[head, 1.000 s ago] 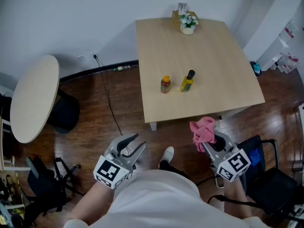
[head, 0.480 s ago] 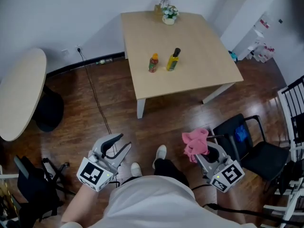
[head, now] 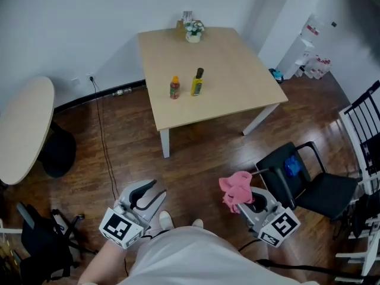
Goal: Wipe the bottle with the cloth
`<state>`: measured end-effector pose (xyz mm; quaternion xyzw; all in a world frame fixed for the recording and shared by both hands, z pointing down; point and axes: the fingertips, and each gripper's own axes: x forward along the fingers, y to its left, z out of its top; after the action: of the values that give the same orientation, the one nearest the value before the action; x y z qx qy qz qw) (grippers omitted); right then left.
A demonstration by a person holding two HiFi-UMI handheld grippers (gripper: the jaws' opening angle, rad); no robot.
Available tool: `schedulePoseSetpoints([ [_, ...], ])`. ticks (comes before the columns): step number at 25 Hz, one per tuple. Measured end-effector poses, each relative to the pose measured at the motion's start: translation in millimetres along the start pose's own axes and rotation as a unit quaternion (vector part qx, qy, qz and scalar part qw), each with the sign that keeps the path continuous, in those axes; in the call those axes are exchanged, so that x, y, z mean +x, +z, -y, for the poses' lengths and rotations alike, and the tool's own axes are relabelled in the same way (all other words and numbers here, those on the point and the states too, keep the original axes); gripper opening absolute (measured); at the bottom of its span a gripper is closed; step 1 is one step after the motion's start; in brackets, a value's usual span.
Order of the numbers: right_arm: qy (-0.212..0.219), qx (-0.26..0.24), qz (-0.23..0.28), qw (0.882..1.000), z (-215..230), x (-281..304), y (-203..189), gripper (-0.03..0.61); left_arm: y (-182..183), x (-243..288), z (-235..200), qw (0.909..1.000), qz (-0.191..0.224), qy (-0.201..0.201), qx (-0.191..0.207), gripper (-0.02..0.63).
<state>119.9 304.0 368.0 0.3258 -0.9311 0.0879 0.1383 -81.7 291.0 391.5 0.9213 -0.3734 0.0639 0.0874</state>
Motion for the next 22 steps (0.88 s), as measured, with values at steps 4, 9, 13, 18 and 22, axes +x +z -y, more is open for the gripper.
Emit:
schedulePoseSetpoints([
  [4, -0.011, 0.013, 0.001, 1.000, 3, -32, -17, 0.089, 2, 9, 25, 0.9997, 0.001, -0.013, -0.022, 0.152],
  [9, -0.005, 0.021, 0.004, 1.000, -1, -48, -33, 0.089, -1, 15, 52, 0.9996, -0.013, -0.019, -0.016, 0.152],
  [13, 0.006, 0.019, 0.011, 1.000, -2, -50, -33, 0.089, 4, 20, 67, 0.9995, -0.014, -0.023, -0.016, 0.152],
  [18, 0.020, 0.014, 0.014, 1.000, -3, -55, -35, 0.089, 9, 24, 85, 0.9995, -0.012, -0.027, -0.014, 0.151],
  [22, 0.032, 0.009, 0.017, 0.999, -5, -52, -33, 0.089, 8, 20, 90, 0.9997, -0.015, -0.019, -0.008, 0.151],
])
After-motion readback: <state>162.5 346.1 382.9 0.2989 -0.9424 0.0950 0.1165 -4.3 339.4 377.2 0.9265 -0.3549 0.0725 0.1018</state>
